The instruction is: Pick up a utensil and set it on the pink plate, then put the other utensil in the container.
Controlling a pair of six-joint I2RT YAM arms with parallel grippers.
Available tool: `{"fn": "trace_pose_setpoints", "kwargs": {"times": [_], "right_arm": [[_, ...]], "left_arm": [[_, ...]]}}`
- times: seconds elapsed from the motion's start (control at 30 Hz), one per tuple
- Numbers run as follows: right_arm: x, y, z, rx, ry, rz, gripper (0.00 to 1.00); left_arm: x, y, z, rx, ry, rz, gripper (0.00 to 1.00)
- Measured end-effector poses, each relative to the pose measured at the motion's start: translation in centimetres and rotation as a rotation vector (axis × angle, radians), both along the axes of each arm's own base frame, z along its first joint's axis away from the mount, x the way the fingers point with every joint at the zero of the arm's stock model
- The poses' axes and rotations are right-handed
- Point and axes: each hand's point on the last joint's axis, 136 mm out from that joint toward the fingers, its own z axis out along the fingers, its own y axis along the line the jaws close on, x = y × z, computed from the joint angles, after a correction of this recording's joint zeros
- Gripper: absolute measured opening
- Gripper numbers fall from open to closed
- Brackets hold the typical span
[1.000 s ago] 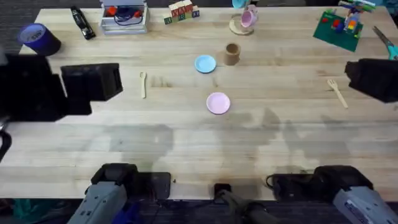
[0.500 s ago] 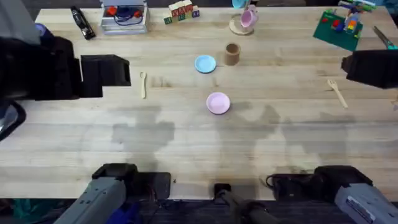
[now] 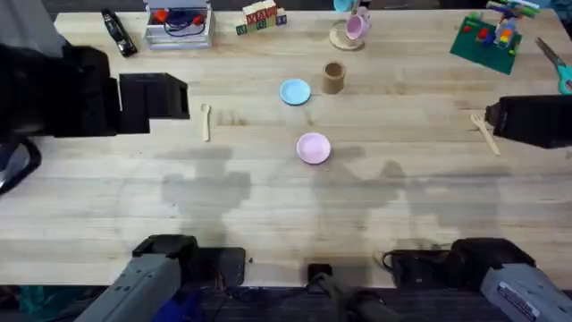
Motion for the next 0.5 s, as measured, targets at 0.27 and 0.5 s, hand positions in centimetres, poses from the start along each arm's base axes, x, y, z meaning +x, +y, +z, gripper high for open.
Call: {"fn": "trace_pose_setpoints", "kwargs": {"times": [0.27,0.5], "right_arm": [[0.0,0.0,0.0,0.0,0.0,0.0,0.996],[-0.1,0.0,-0.1,0.0,0.004,0.0,0.996]], "left_arm": [[0.2,0.0,-0.6,-0.013,0.043,0.024,0.993],[3.2,0.0,-3.1,-0.014,0.173,0.034,0.995]]}}
